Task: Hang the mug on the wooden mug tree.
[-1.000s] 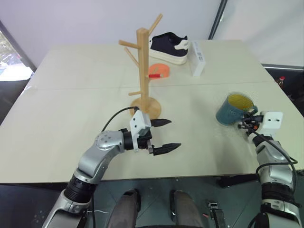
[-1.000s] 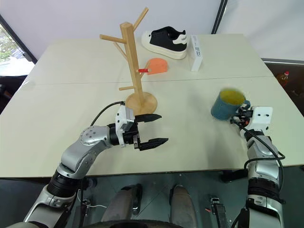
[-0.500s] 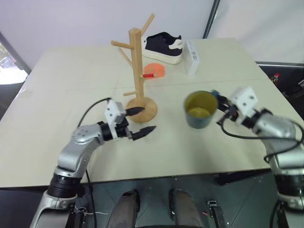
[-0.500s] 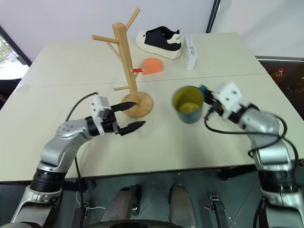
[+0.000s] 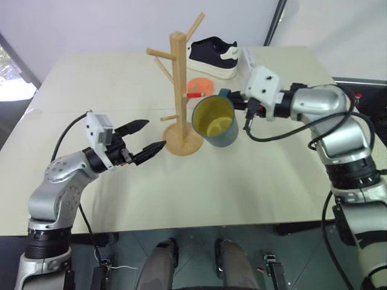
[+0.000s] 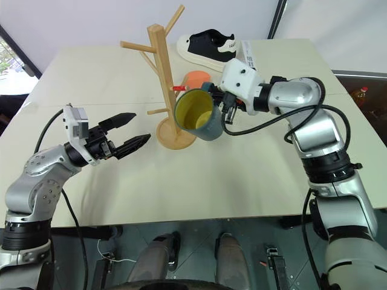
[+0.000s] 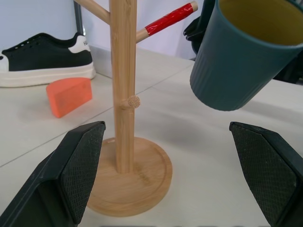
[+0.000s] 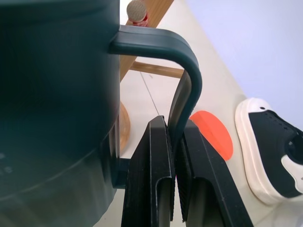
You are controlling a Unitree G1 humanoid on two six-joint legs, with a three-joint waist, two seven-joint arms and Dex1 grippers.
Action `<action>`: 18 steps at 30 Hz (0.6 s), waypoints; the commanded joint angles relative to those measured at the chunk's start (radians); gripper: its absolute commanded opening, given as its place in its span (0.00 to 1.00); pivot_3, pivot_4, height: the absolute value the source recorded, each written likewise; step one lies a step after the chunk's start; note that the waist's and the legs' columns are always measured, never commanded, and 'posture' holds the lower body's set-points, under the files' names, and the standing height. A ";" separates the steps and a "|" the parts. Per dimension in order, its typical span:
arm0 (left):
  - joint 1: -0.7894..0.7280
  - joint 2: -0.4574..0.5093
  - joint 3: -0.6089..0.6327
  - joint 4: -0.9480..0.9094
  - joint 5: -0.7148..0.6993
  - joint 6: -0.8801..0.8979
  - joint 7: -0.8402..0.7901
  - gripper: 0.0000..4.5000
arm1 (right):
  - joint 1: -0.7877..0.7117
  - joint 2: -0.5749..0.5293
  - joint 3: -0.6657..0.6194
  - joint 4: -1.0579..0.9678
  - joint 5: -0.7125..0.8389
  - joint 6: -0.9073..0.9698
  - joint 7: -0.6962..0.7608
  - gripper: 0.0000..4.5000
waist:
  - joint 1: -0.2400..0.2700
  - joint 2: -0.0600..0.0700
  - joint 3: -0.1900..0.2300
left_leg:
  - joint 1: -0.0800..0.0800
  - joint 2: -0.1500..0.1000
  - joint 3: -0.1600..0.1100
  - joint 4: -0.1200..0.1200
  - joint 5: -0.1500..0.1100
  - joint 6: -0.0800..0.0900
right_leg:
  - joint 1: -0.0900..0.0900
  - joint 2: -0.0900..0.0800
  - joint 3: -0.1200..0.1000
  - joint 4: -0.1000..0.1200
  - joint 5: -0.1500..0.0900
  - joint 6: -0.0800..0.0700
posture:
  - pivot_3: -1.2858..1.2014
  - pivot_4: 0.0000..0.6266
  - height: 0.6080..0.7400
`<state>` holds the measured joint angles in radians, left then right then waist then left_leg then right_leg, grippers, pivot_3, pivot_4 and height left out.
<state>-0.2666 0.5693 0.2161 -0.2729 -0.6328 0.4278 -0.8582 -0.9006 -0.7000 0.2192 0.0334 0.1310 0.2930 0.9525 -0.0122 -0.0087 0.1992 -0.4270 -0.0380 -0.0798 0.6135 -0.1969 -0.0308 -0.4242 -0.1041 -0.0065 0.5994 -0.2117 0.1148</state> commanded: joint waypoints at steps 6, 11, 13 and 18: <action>0.020 0.018 0.029 -0.056 -0.027 -0.003 0.028 1.00 | -0.110 0.056 0.008 0.056 -0.054 -0.040 0.033 0.01 | -0.003 0.000 0.000 | 0.001 0.001 0.000 0.000 0.001 -0.002 | 0.000 0.001 0.000 0.001 0.001 -0.005 | 0.52 0.24 1.00; 0.020 0.019 0.027 -0.053 -0.028 -0.007 0.031 1.00 | -0.146 0.090 0.026 0.067 -0.085 -0.020 0.034 0.01 | -0.004 0.000 0.000 | 0.002 0.001 0.000 0.001 0.002 -0.003 | -0.001 0.001 0.000 0.003 0.001 -0.005 | 0.52 0.24 1.00; 0.020 0.020 0.027 -0.052 -0.028 -0.008 0.032 1.00 | -0.159 0.104 0.031 0.073 -0.096 -0.012 0.031 0.01 | -0.003 0.000 0.000 | 0.002 0.001 0.000 0.001 0.002 -0.003 | -0.001 0.002 0.000 0.003 0.001 -0.005 | 0.52 0.24 1.00; 0.020 0.019 0.026 -0.054 -0.027 -0.009 0.033 1.00 | -0.185 0.137 0.043 0.091 -0.124 0.001 0.028 0.01 | -0.003 0.000 0.000 | 0.002 0.001 0.000 0.001 0.002 -0.004 | -0.001 0.002 0.001 0.004 0.002 -0.003 | 0.52 0.24 1.00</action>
<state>-0.2427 0.5782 0.2213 -0.2963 -0.6446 0.4294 -0.8255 -1.0457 -0.5680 0.2706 0.1388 0.0134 0.2953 0.9868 -0.0151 -0.0087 0.1992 -0.4254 -0.0367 -0.0793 0.6146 -0.1944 -0.0344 -0.4256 -0.1025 -0.0059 0.6040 -0.2098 0.1113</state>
